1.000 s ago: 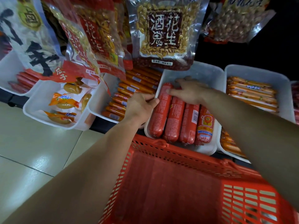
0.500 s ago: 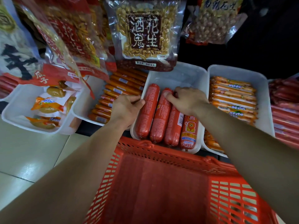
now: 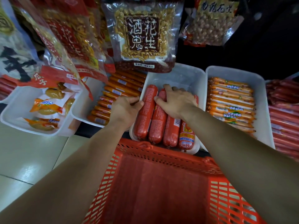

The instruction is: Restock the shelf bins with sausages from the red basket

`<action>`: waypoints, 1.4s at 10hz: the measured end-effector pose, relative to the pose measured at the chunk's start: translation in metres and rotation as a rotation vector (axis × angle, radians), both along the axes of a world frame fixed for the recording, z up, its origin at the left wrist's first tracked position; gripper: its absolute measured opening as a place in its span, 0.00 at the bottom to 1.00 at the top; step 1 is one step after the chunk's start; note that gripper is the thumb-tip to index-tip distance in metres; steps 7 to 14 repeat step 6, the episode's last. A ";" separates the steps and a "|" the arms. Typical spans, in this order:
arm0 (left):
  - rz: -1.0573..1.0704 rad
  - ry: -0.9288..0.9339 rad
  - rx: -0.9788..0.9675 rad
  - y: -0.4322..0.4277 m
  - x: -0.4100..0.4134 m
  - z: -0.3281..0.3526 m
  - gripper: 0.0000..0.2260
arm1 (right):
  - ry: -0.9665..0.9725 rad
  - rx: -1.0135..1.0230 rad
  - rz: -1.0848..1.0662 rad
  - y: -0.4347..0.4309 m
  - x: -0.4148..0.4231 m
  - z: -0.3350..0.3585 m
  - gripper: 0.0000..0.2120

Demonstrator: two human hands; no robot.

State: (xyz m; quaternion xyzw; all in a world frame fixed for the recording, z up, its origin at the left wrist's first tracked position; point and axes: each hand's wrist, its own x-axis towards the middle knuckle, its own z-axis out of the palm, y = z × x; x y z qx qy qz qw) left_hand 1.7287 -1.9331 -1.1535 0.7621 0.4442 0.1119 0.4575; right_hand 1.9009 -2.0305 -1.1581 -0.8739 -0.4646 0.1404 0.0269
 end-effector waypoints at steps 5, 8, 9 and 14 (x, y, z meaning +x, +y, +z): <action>-0.236 0.304 0.263 -0.006 0.001 0.048 0.09 | 0.012 -0.119 0.123 -0.043 -0.016 0.038 0.38; -0.334 0.382 0.274 -0.020 -0.002 0.090 0.23 | -0.012 -0.157 0.100 -0.081 -0.019 0.072 0.38; -0.334 0.382 0.274 -0.020 -0.002 0.090 0.23 | -0.012 -0.157 0.100 -0.081 -0.019 0.072 0.38; -0.334 0.382 0.274 -0.020 -0.002 0.090 0.23 | -0.012 -0.157 0.100 -0.081 -0.019 0.072 0.38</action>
